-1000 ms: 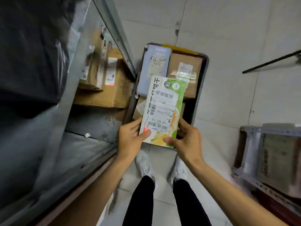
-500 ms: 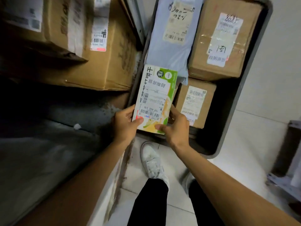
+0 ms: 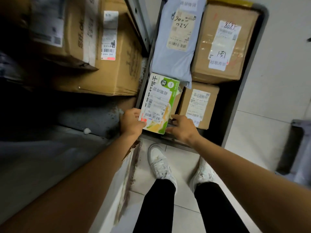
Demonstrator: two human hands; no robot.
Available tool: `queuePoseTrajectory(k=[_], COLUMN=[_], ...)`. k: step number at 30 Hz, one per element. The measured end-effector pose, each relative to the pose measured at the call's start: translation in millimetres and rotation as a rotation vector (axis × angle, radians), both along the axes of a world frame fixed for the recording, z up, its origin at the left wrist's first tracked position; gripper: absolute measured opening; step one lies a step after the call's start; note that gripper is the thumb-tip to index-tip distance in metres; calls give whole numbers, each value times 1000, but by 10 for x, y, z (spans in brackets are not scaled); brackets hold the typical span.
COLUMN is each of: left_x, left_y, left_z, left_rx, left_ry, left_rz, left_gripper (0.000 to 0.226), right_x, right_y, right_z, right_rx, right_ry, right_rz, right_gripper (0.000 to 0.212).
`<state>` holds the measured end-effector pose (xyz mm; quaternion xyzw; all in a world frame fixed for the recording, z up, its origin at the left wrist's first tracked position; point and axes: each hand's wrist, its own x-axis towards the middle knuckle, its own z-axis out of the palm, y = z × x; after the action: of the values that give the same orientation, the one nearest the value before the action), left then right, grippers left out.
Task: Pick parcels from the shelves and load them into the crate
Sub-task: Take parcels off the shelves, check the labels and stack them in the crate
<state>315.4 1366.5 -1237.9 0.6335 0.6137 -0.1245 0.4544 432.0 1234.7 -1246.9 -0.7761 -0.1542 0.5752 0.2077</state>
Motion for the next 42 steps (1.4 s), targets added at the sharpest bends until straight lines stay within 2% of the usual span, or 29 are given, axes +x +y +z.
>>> queuePoseTrajectory(k=[3, 6, 10, 12, 14, 22, 27, 32, 35, 39, 42], left_x=[155, 408, 709, 797, 817, 224, -552, -1545, -2230, -3149, -3773], left_y=[1, -65, -259, -379, -485, -1002, -1423, -2024, -2466, -3146, -3720], left_z=[456, 1135, 2332, 2972, 3605, 5902, 7041, 7855, 8228, 8570, 8802], left_rx=[12, 98, 166, 191, 250, 430, 583, 758, 797, 786, 778], left_ry=[43, 67, 70, 89, 103, 96, 106, 209, 227, 292, 361], left_rz=[-143, -382, -659, -748, -777, -626, -479, -296, -123, 55, 132], left_gripper=[49, 46, 38, 36, 32, 24, 23, 31, 31, 31, 35], right_x=[210, 453, 754, 841, 868, 619, 167, -671, -1303, -2261, -3032], right_y=[-78, -166, -255, -280, -282, -354, -451, -740, -1001, -1397, -1734], right_z=[506, 1243, 2390, 3012, 3601, 5836, 7046, 8035, 8451, 8800, 9023], right_rx=[-76, -92, -220, -252, -188, 110, 323, 548, 681, 788, 869], right_ry=[-136, -228, -271, -279, -328, -738, -876, -967, -968, -938, -899], right_rz=[302, 557, 963, 1024, 1050, 1299, 1332, 1428, 1455, 1542, 1613], right_gripper=[53, 51, 69, 72, 69, 32, 42, 35, 34, 62, 66])
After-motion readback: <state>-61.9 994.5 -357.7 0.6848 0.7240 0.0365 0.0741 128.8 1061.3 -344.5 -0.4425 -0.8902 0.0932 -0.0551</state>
